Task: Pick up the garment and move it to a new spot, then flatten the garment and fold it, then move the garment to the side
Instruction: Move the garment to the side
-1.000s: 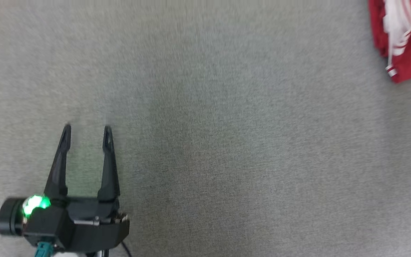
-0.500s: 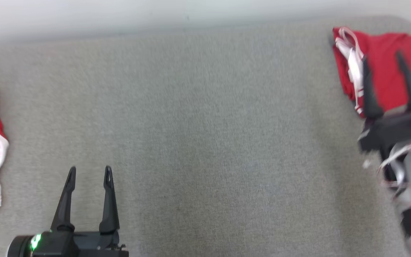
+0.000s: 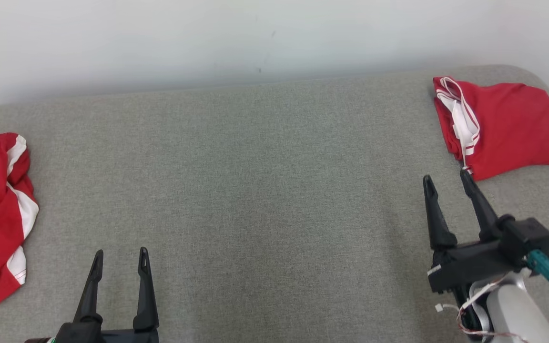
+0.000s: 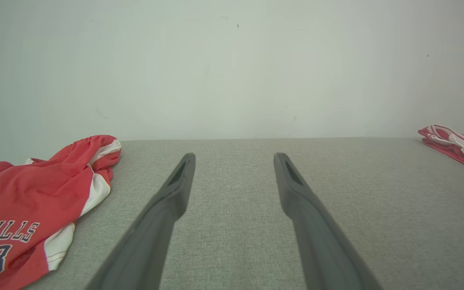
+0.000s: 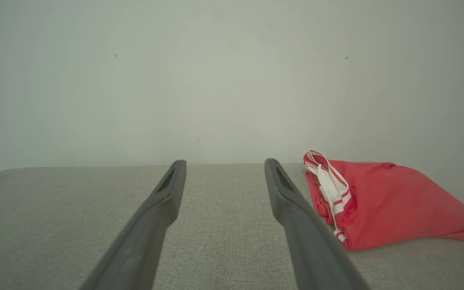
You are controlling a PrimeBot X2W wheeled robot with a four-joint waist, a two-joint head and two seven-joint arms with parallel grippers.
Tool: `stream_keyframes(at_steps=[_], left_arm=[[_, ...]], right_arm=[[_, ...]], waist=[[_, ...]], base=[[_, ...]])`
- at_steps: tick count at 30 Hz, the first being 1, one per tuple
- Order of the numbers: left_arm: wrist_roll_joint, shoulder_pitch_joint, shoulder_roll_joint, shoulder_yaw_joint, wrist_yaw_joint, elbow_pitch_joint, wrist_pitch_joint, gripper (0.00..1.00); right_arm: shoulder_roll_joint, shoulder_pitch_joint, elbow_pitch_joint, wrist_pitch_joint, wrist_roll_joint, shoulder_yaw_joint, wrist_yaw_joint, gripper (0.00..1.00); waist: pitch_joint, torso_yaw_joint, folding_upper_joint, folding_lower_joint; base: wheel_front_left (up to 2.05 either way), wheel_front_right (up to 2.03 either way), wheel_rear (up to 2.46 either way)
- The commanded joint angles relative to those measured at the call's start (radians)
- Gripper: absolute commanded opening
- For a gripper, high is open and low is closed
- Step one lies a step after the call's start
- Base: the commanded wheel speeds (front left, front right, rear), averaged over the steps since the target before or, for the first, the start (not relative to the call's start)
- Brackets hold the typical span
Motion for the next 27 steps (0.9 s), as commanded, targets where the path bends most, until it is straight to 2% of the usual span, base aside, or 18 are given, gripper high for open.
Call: stream_keyframes(at_steps=[1,10,16,27], left_arm=[[-0.007,0.010,-0.001,0.000,0.005,0.006,-0.003,1.00],[-0.020,0.023,-0.001,-0.010,0.013,0.030,-0.003,1.00],[-0.024,0.029,-0.001,-0.006,0.014,0.044,-0.003,1.00],[-0.026,0.040,-0.001,0.023,0.011,0.079,-0.003,1.00]], right_arm=[[0.016,0.028,-0.011,-0.001,0.001,-0.015,-0.003,1.00],[0.100,0.153,-0.074,-0.001,-0.021,-0.063,-0.003,1.00],[0.143,0.220,-0.108,-0.001,-0.011,-0.053,-0.003,1.00],[0.174,0.255,-0.098,-0.001,-0.033,-0.011,-0.003,1.00]], waist=[[-0.006,-0.003,0.0001,0.0002],[-0.028,-0.008,0.0001,0.0002],[-0.034,-0.008,0.0001,0.0002],[-0.048,0.000,0.0001,0.0002]], base=[[0.00,0.00,0.00],[0.00,0.00,0.00],[0.00,0.00,0.00],[0.00,0.00,0.00]])
